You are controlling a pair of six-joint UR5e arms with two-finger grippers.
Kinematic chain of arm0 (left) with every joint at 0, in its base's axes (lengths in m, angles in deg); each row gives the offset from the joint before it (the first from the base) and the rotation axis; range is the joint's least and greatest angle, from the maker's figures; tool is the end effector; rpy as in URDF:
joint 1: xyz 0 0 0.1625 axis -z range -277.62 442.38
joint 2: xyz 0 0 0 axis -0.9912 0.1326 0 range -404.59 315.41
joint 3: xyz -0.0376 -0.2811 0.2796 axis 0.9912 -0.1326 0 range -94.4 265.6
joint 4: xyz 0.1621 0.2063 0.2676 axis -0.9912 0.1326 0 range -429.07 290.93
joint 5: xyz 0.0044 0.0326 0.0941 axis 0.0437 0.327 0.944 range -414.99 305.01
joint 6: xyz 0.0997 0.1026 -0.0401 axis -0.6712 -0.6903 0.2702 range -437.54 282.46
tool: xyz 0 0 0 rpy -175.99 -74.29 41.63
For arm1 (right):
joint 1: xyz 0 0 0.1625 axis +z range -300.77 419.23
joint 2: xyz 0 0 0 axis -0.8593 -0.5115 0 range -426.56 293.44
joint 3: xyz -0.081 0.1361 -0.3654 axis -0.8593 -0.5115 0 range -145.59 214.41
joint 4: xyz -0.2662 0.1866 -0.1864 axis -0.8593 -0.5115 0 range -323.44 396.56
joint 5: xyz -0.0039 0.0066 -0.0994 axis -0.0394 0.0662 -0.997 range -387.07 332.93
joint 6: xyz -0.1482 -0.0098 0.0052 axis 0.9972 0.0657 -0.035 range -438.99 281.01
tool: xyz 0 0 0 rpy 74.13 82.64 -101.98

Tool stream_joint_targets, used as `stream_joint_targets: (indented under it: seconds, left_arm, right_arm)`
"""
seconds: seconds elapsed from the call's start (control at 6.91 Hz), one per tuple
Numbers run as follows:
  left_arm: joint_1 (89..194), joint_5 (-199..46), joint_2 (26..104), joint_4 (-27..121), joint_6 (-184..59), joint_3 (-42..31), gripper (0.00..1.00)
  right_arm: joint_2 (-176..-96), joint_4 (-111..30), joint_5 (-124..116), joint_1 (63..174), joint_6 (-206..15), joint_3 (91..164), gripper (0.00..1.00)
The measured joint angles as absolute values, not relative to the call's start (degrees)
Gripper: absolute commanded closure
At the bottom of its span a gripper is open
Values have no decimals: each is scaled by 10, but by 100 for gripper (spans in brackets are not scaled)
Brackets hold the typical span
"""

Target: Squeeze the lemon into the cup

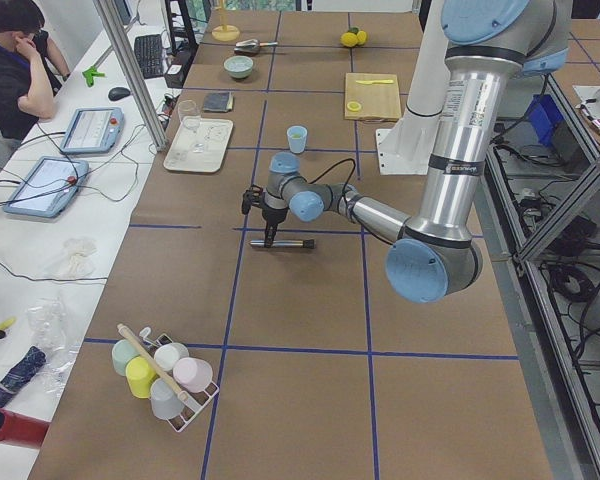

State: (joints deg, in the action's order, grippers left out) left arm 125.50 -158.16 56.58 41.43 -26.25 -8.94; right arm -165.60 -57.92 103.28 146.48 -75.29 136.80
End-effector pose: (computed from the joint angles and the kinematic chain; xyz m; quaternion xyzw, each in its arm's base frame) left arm 0.3555 -0.4693 0.5162 0.1198 0.3047 -0.0006 0.9449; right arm 0.0185 -0.3859 0.6505 -0.0065 -0.3449 -0.0494 0.9373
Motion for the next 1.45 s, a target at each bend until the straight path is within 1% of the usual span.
stream_joint_targets:
  seconds: [0.58, 0.87, 1.01, 1.45]
  left_arm:
    - [1257, -1586, 566, 411, -268, -104, 0]
    - [1270, -1602, 560, 405, -286, -137, 0]
    - [1303, -1644, 549, 402, -335, -155, 0]
    - [1477, -1731, 481, 372, -601, -177, 0]
  right_arm:
    - [-1655, -579, 1032, 1465, -753, 1368, 0]
    - [-1654, -579, 1033, 1465, -753, 1368, 0]
    - [-1654, -579, 1033, 1465, -753, 1368, 0]
    - [-1655, -579, 1033, 1465, -753, 1365, 0]
